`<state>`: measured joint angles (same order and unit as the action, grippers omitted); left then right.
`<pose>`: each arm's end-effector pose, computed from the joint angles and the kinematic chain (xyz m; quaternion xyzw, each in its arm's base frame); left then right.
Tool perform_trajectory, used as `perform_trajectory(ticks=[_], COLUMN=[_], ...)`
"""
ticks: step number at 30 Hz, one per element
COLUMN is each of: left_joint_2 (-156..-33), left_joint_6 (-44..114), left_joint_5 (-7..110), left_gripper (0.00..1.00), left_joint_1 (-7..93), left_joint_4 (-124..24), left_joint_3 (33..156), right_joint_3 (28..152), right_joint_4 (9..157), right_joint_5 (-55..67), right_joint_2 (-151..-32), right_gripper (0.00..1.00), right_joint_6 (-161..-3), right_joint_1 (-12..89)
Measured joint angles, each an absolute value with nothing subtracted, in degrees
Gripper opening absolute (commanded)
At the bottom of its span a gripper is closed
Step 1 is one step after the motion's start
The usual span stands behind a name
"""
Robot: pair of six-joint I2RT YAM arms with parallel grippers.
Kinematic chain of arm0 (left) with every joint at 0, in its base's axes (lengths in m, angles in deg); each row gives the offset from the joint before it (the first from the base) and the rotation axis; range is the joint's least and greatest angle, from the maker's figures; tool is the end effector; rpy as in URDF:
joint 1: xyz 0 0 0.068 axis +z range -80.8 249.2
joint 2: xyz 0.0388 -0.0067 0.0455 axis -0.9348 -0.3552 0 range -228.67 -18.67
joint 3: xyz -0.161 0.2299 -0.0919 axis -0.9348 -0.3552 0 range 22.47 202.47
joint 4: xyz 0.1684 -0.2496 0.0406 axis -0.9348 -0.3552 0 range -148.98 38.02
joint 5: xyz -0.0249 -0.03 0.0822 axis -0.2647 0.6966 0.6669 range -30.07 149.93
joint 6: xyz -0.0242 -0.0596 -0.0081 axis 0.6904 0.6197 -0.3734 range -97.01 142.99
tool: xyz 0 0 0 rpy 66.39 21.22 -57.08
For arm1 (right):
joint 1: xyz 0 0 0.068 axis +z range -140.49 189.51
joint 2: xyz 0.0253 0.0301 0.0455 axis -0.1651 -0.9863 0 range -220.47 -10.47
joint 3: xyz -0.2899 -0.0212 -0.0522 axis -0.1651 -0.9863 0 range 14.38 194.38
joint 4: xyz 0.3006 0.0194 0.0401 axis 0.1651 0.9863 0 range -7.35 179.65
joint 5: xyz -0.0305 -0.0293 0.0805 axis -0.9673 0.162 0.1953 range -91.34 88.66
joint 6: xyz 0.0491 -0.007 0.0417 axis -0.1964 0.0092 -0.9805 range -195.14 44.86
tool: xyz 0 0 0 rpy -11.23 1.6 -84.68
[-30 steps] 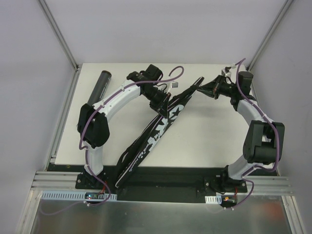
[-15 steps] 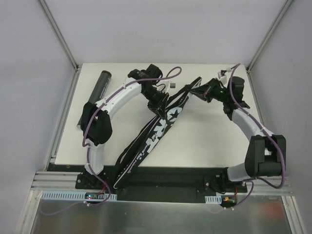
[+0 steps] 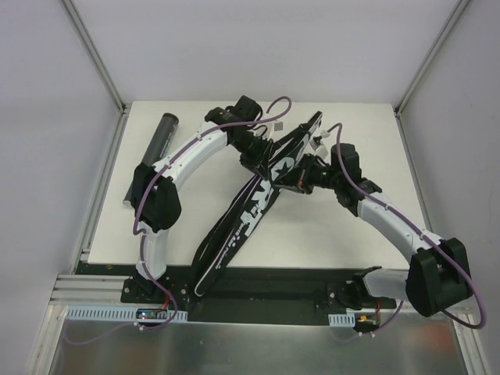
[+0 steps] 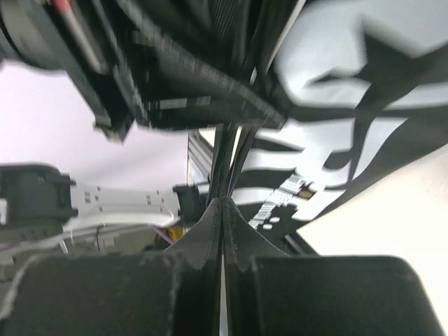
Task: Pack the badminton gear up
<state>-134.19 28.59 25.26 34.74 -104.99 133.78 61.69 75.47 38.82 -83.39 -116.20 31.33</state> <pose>0.3958 -0.3066 0.3139 0.3096 0.8659 -0.3609 0.1552 0.2941 0.1529 0.2812 -0.0707 0.7847 0.5241 0.3233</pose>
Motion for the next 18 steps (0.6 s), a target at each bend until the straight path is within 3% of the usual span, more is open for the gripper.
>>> perform_trajectory(ticks=[3, 6, 7, 11, 18], left_joint_2=[-134.19, -134.19, -134.19, -133.86, -133.40], left_joint_6=[28.62, 28.62, 28.59, 28.59, 28.55], left_joint_5=[26.07, 26.15, 26.15, 25.74, 25.30], left_gripper=[0.00, 0.00, 0.00, 0.00, 0.00], left_joint_1=[34.74, 34.74, 34.74, 34.67, 34.63], left_joint_4=[-104.45, -104.12, -104.07, -103.07, -102.33], left_joint_3=[134.21, 134.13, 134.02, 132.07, 131.37], right_joint_3=[60.46, 59.85, 60.29, 68.88, 84.31], right_joint_4=[77.08, 79.55, 80.14, 84.98, 86.07], right_joint_5=[38.73, 39.76, 40.42, 44.48, 51.00], right_joint_2=[-81.08, -78.96, -78.91, -84.73, -98.65], right_gripper=[0.03, 0.34, 0.39, 0.41, 0.44], right_joint_6=[-114.96, -114.50, -113.91, -110.43, -107.66], right_joint_1=[34.02, 28.88, 25.73, 14.83, 11.59])
